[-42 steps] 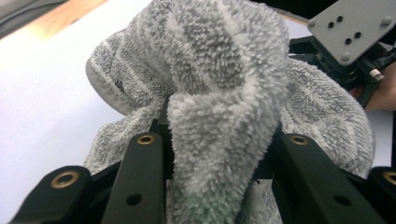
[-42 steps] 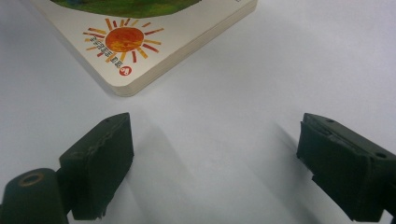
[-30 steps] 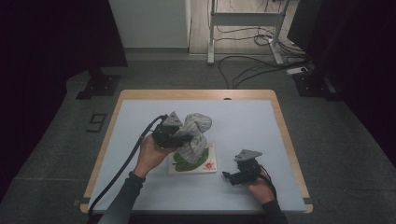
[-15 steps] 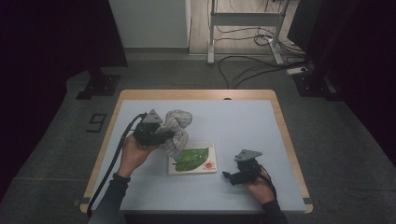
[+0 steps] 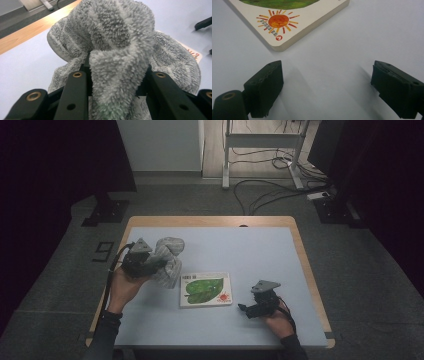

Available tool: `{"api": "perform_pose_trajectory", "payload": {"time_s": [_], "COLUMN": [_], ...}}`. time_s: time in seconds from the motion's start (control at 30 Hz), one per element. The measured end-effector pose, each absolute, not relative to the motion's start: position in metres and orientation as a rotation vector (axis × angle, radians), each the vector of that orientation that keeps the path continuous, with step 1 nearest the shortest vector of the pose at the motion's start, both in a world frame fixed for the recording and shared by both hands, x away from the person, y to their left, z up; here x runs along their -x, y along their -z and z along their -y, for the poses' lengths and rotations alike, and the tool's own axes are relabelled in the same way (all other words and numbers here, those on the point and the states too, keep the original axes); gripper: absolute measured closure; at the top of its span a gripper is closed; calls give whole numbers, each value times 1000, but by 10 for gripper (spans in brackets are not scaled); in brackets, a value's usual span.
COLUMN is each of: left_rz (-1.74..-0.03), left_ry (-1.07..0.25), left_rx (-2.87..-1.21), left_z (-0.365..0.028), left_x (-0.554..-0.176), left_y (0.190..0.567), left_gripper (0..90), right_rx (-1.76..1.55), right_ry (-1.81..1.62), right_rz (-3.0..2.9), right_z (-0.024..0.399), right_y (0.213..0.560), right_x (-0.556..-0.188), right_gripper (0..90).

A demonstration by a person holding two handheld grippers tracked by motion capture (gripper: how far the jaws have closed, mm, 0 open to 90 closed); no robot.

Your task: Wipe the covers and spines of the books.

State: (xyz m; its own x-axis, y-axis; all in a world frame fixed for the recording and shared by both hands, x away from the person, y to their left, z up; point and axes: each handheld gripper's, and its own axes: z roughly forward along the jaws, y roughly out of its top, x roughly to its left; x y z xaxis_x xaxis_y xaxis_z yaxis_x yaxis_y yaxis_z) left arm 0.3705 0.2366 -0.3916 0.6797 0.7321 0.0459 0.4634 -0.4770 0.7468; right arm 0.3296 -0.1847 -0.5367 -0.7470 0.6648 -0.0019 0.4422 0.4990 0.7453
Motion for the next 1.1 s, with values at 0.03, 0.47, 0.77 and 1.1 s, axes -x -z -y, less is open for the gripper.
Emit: {"api": "perform_pose_trajectory", "payload": {"time_s": [0.03, 0.47, 0.77, 1.1], "left_rz": [-924, -1044, -1119, -1202], "left_ry": [-472, -478, -466, -437], "left_rx": [-2153, -2133, -2153, -2157], "left_z": [-240, -278, -289, -303], "left_x": [-370, -370, -375, -379], "left_y": [392, 414, 442, 471], "left_gripper": [642, 636, 627, 621], "right_rx": [-933, -929, -929, -929], "right_ry": [-1098, -1097, -1098, -1098], "right_rz": [-2457, -2457, -2456, -2456], "right_z": [185, 185, 185, 185], "right_y": [537, 537, 537, 537], "right_x": [-330, -330, -330, -329], "right_gripper": [103, 103, 103, 103]}}
